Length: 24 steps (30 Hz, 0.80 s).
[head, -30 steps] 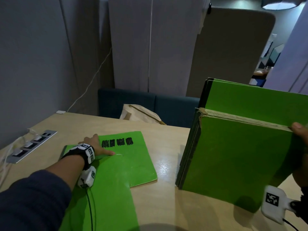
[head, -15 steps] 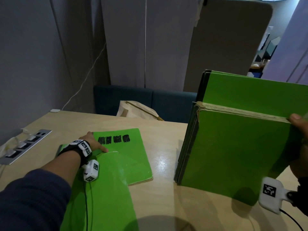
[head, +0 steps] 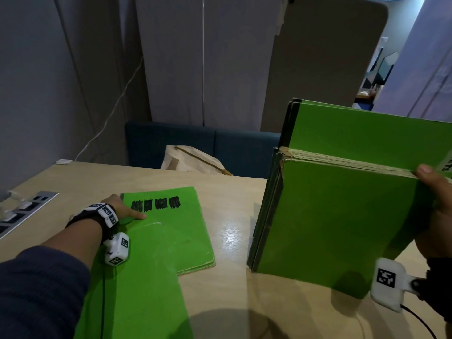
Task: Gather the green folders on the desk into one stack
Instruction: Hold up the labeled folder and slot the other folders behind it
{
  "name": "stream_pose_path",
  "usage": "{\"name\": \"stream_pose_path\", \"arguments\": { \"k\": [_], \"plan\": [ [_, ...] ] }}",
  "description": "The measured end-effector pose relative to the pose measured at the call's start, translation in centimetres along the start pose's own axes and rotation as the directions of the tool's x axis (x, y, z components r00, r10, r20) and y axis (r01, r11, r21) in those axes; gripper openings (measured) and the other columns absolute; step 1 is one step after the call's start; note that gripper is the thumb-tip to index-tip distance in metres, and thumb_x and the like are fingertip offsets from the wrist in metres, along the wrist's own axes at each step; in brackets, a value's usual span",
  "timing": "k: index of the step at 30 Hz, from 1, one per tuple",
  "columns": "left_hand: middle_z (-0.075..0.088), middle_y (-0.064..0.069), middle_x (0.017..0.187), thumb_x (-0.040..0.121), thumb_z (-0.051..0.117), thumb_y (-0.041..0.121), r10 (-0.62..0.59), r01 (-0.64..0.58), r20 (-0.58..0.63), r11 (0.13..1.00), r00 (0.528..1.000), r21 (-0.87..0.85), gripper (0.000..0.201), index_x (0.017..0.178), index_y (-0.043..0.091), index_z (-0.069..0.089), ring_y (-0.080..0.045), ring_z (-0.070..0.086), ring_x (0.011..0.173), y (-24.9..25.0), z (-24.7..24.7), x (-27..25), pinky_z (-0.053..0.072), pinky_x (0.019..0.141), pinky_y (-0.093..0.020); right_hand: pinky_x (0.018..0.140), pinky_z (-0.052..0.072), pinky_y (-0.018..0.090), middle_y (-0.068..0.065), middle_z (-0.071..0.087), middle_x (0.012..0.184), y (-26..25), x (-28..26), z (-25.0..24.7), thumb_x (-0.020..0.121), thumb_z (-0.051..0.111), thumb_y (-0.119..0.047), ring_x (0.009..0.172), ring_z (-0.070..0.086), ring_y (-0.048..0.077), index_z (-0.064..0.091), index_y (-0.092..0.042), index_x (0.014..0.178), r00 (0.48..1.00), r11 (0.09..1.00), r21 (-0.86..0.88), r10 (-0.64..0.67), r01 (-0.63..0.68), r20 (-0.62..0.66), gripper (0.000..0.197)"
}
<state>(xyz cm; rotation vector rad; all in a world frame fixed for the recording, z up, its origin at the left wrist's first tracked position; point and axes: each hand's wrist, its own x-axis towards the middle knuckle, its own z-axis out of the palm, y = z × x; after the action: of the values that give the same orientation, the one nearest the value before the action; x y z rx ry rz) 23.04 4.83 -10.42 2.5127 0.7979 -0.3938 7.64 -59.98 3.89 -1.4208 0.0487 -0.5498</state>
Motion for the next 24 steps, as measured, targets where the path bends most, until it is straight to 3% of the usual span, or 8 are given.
{"name": "stream_pose_path", "arguments": {
  "k": [3, 6, 13, 17, 20, 22, 24],
  "plan": [
    [0.055, -0.022, 0.143, 0.049, 0.095, 0.054, -0.016, 0.016, 0.004, 1.000, 1.000, 0.004, 0.126, 0.149, 0.001, 0.039, -0.040, 0.058, 0.124, 1.4, -0.3, -1.9, 0.051, 0.102, -0.050, 0.102, 0.046, 0.069, 0.024, 0.065, 0.134, 0.2, 0.1, 0.1, 0.082, 0.071, -0.067, 0.119, 0.066, 0.046, 0.063, -0.012, 0.137, 1.000, 1.000, 0.004, 0.004, -0.004, 0.011, 0.078],
    [0.046, -0.023, 0.151, 0.059, 0.096, 0.043, -0.030, 0.030, 0.013, 1.000, 0.999, 0.000, 0.123, 0.154, 0.000, 0.031, -0.041, 0.052, 0.131, 1.8, -0.5, -1.8, 0.049, 0.105, -0.049, 0.102, 0.044, 0.072, 0.025, 0.064, 0.135, 0.3, 0.2, 0.1, 0.083, 0.071, -0.066, 0.120, 0.065, 0.047, 0.062, -0.010, 0.138, 1.000, 1.000, 0.027, 0.005, -0.005, 0.008, 0.078],
    [0.045, -0.025, 0.153, 0.065, 0.095, 0.033, -0.032, 0.034, 0.054, 0.999, 0.998, -0.031, 0.118, 0.156, 0.000, 0.028, -0.043, 0.050, 0.132, 2.5, -0.8, -1.5, 0.047, 0.106, -0.052, 0.099, 0.048, 0.069, 0.029, 0.064, 0.133, 0.4, 0.4, 0.0, 0.081, 0.074, -0.066, 0.118, 0.065, 0.050, 0.063, -0.008, 0.136, 1.000, 1.000, 0.023, 0.007, -0.007, -0.019, 0.081],
    [0.054, -0.026, 0.143, 0.058, 0.098, 0.031, -0.037, 0.037, -0.007, 0.998, 0.999, -0.041, 0.112, 0.147, -0.006, 0.040, -0.043, 0.058, 0.122, 2.8, -0.5, -1.6, 0.052, 0.101, -0.050, 0.091, 0.052, 0.071, 0.026, 0.066, 0.132, 0.8, 0.9, -0.4, 0.084, 0.067, -0.071, 0.113, 0.069, 0.046, 0.061, -0.012, 0.138, 0.998, 0.999, 0.023, 0.043, -0.042, -0.041, 0.080],
    [0.053, -0.028, 0.142, 0.050, 0.101, 0.025, -0.041, 0.035, -0.050, 0.994, 0.998, -0.099, 0.121, 0.146, -0.008, 0.035, -0.046, 0.058, 0.121, 2.8, -0.4, -1.6, 0.052, 0.100, -0.053, 0.088, 0.055, 0.068, 0.025, 0.067, 0.131, 0.9, 0.9, -0.5, 0.085, 0.067, -0.071, 0.114, 0.069, 0.047, 0.063, -0.014, 0.137, 0.998, 0.999, 0.008, 0.040, -0.039, -0.049, 0.077],
    [0.049, -0.027, 0.144, 0.047, 0.102, 0.023, -0.025, 0.016, -0.062, 0.990, 0.998, -0.143, 0.128, 0.148, -0.005, 0.029, -0.048, 0.055, 0.124, 2.7, -0.4, -1.3, 0.052, 0.099, -0.054, 0.092, 0.052, 0.069, 0.025, 0.066, 0.133, 0.5, 0.4, 0.1, 0.082, 0.072, -0.069, 0.116, 0.067, 0.048, 0.062, -0.013, 0.137, 0.998, 0.999, 0.016, 0.044, -0.043, -0.054, 0.079],
    [0.049, -0.025, 0.142, 0.056, 0.100, 0.020, 0.010, -0.028, -0.087, 0.979, 0.996, -0.202, 0.117, 0.146, -0.001, 0.029, -0.047, 0.055, 0.123, 2.5, -0.5, -1.2, 0.052, 0.095, -0.051, 0.098, 0.048, 0.071, 0.026, 0.065, 0.133, 0.1, 0.0, 0.8, 0.080, 0.075, -0.066, 0.117, 0.066, 0.049, 0.063, -0.010, 0.135, 0.999, 0.999, 0.029, 0.033, -0.032, -0.041, 0.080]
  ]
}}
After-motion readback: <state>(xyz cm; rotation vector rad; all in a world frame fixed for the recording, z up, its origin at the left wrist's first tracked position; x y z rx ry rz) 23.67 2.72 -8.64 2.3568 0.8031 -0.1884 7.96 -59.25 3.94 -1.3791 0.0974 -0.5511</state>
